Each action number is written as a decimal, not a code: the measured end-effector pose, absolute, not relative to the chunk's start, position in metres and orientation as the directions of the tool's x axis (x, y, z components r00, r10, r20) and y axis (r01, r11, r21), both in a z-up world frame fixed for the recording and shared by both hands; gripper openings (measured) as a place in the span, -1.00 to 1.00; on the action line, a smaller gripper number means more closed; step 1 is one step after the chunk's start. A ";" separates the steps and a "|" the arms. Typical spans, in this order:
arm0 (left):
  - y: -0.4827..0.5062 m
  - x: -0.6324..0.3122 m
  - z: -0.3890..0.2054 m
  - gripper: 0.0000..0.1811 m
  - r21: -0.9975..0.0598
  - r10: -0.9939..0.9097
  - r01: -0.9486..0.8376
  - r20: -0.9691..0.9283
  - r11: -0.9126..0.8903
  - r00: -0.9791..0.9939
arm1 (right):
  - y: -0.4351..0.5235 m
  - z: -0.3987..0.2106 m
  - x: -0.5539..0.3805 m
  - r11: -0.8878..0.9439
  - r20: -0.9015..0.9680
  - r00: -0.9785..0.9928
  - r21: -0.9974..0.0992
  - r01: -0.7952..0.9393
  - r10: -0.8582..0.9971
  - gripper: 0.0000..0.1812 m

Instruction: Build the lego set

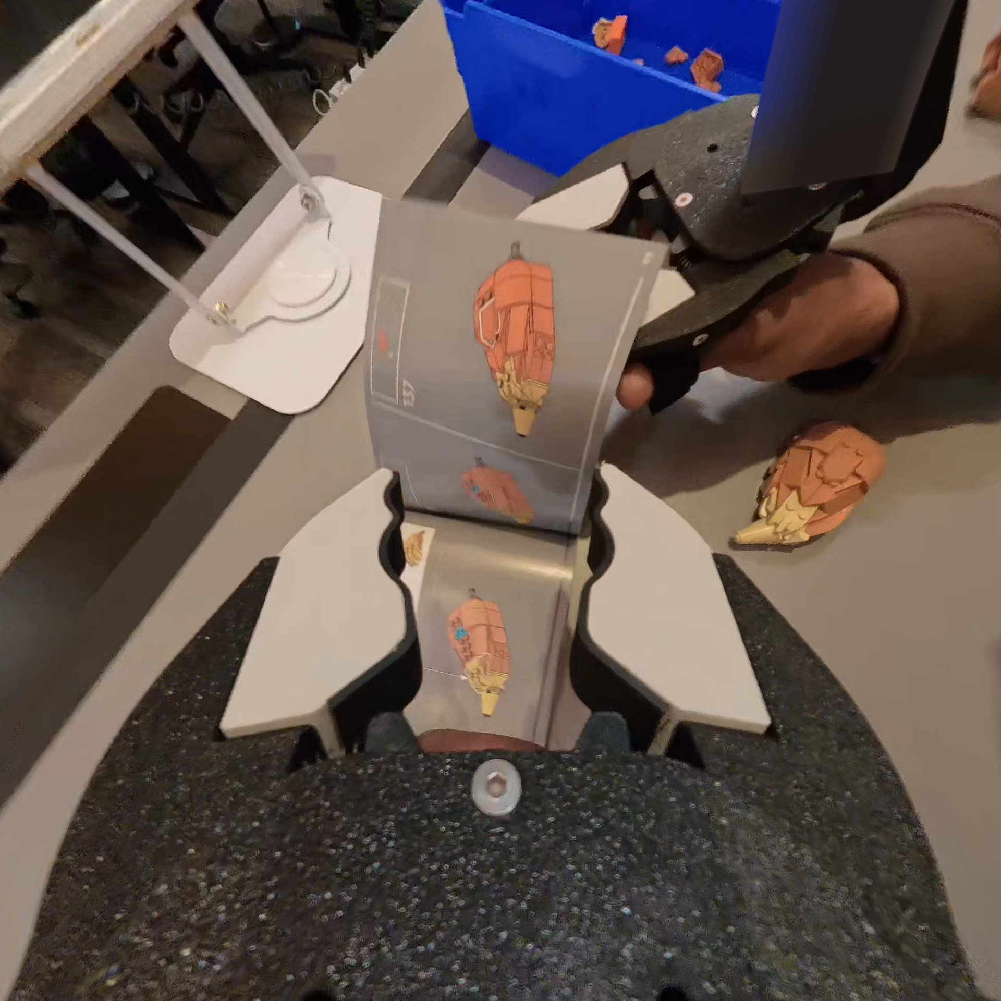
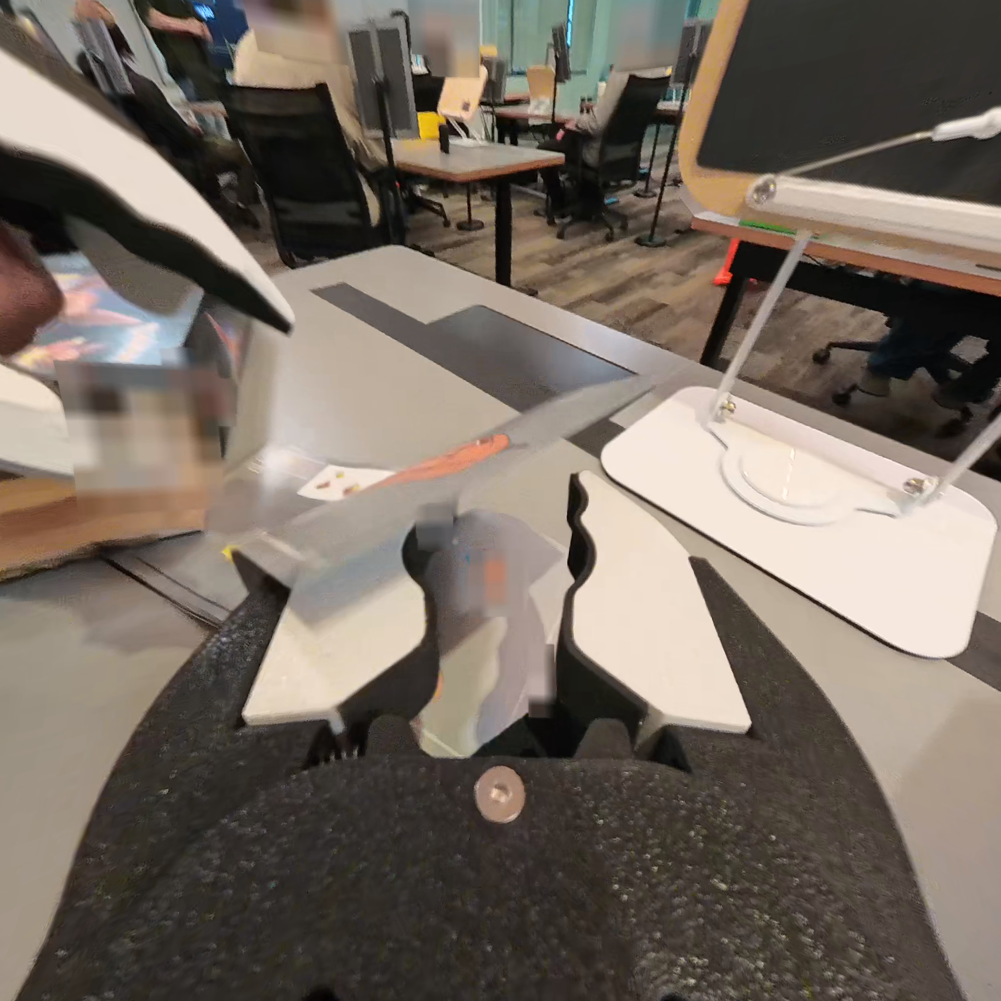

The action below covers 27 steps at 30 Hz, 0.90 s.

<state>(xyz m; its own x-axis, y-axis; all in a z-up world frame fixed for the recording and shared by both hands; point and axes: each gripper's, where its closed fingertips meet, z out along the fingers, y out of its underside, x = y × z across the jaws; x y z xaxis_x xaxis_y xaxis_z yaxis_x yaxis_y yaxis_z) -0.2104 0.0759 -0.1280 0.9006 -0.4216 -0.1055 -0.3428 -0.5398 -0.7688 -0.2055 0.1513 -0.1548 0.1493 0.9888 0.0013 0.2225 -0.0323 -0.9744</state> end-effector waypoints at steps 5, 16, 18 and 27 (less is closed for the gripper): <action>0.060 -0.215 -0.153 -0.14 -0.823 -0.333 -0.179 0.012 -0.539 0.943 | 0.127 -0.149 -0.219 -0.071 -0.060 0.055 -0.976 0.205 0.997 -0.42; 0.043 -0.223 -0.142 -0.14 -0.898 -0.233 0.026 0.141 -0.438 0.962 | 0.079 -0.154 -0.245 0.016 -0.006 -0.084 -0.966 0.257 0.996 -0.44; 0.040 -0.230 -0.145 -0.16 -0.895 -0.208 0.049 0.156 -0.444 0.966 | 0.077 -0.156 -0.244 0.023 -0.001 -0.092 -0.965 0.261 0.996 -0.45; 0.030 -0.232 -0.142 -0.39 -0.905 -0.238 0.076 0.190 -0.419 0.952 | 0.077 -0.163 -0.241 0.073 0.045 -0.105 -0.957 0.280 0.993 -0.47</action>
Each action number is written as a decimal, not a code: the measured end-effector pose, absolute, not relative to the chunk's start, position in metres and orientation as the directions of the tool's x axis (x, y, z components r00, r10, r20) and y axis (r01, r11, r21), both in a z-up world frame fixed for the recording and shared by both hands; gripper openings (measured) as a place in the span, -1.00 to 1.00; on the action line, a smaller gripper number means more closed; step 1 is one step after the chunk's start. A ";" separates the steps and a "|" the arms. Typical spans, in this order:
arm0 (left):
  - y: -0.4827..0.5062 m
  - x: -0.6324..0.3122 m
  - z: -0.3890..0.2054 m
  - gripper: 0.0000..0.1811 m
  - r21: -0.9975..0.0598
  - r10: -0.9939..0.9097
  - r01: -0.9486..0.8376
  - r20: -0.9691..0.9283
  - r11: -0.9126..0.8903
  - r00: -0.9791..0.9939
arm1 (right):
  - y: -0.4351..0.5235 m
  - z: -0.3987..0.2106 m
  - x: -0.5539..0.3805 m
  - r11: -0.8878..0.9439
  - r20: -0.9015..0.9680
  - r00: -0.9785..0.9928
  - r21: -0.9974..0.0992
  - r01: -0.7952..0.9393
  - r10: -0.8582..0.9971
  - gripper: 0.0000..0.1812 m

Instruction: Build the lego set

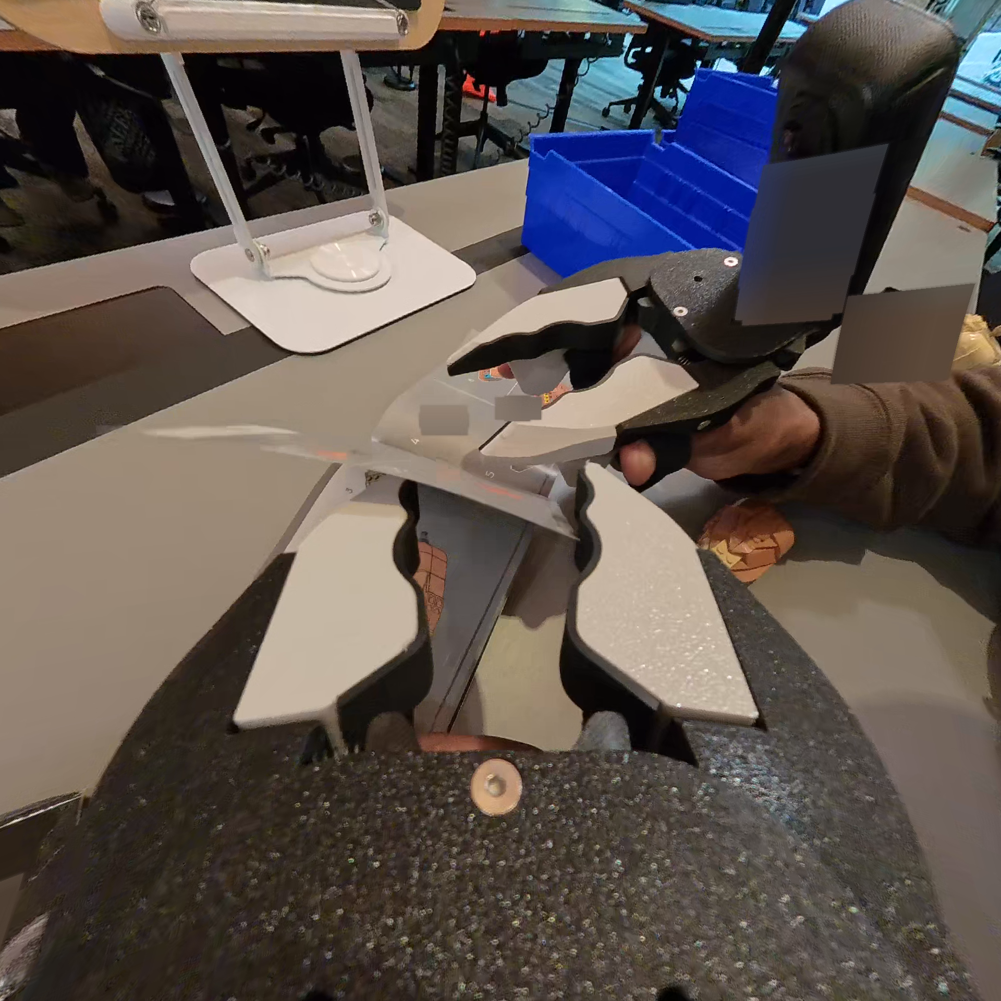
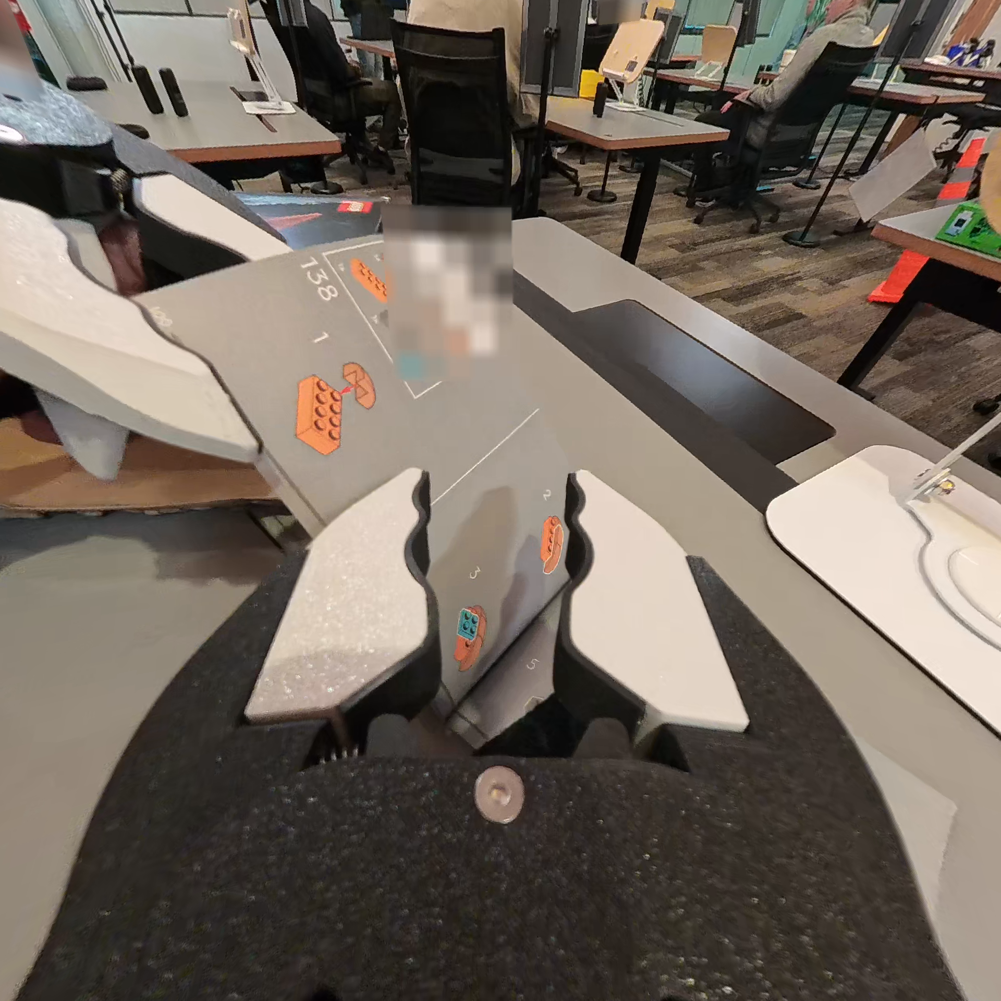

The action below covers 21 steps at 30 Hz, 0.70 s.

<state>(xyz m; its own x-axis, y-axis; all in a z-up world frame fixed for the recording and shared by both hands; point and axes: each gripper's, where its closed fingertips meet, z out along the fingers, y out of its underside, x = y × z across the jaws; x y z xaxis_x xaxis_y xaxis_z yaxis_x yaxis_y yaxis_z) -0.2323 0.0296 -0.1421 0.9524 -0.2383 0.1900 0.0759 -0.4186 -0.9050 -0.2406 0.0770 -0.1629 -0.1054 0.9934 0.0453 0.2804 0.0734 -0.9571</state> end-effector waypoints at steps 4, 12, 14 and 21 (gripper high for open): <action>0.027 -0.231 -0.136 -0.43 -0.907 -0.260 0.124 0.243 -0.402 0.934 | 0.076 -0.163 -0.238 0.121 0.090 -0.120 -0.952 0.283 0.989 -0.49; 0.030 -0.227 -0.107 -0.48 -0.871 -0.380 0.408 0.488 -0.274 0.786 | 0.067 -0.160 -0.234 0.172 0.124 -0.199 -0.955 0.241 0.972 -0.49; 0.034 -0.228 -0.109 -0.48 -0.846 -0.374 0.455 0.532 -0.279 0.760 | 0.066 -0.157 -0.232 0.181 0.132 -0.214 -0.958 0.224 0.968 -0.48; 0.042 -0.229 -0.105 -0.56 -0.782 -0.374 0.570 0.622 -0.251 0.688 | 0.059 -0.159 -0.227 0.262 0.210 -0.248 -0.944 0.200 0.946 -0.47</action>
<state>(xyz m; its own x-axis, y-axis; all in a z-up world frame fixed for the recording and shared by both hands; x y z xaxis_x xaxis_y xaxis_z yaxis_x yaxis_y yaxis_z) -0.2290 0.0424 -0.1053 0.6884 -0.3738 0.6216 0.5701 -0.2508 -0.7823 -0.2274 0.0595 -0.1594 -0.2483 0.9458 0.2095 0.2003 0.2618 -0.9441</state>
